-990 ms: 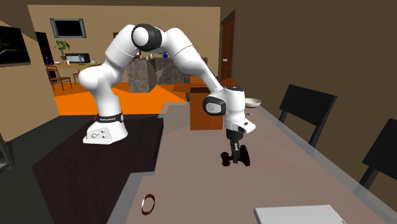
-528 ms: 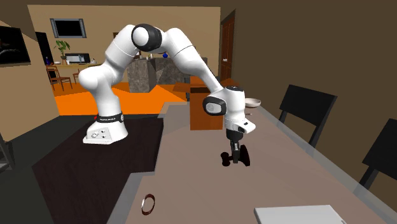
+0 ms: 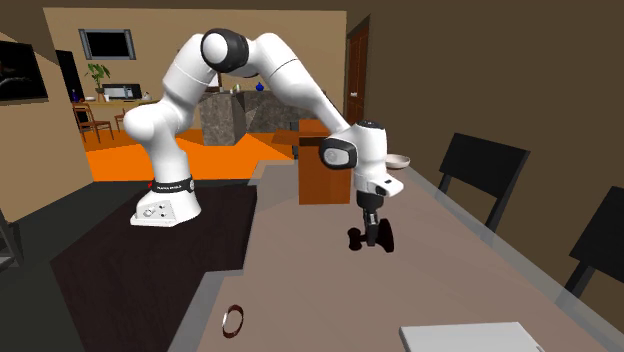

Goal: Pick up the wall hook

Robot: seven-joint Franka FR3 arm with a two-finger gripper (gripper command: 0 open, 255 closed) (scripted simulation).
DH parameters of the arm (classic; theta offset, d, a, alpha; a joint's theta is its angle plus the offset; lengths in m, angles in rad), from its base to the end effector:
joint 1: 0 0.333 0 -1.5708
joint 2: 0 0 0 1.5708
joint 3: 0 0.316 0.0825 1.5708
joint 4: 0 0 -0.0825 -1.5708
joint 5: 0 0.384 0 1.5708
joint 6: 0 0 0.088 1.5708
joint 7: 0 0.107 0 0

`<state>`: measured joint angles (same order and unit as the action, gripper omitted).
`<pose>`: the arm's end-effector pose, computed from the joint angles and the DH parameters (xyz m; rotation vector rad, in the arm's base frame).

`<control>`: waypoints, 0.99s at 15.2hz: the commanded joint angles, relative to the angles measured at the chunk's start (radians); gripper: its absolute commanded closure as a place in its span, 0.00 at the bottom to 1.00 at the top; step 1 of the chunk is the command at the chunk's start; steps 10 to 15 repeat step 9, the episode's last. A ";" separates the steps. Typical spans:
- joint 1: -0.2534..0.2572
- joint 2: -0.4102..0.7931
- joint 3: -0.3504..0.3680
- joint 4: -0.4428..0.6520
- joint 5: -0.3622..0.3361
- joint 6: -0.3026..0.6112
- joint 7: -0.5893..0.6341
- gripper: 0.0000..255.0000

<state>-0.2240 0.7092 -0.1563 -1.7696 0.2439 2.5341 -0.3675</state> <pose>0.6190 -0.2416 0.1701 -3.1113 0.2621 -0.1276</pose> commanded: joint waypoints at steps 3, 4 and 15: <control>0.007 -0.042 -0.009 -0.011 -0.009 -0.031 0.008 1.00; 0.009 -0.052 -0.011 -0.013 -0.012 -0.039 0.010 1.00; 0.014 -0.083 -0.018 -0.017 -0.019 -0.066 0.016 1.00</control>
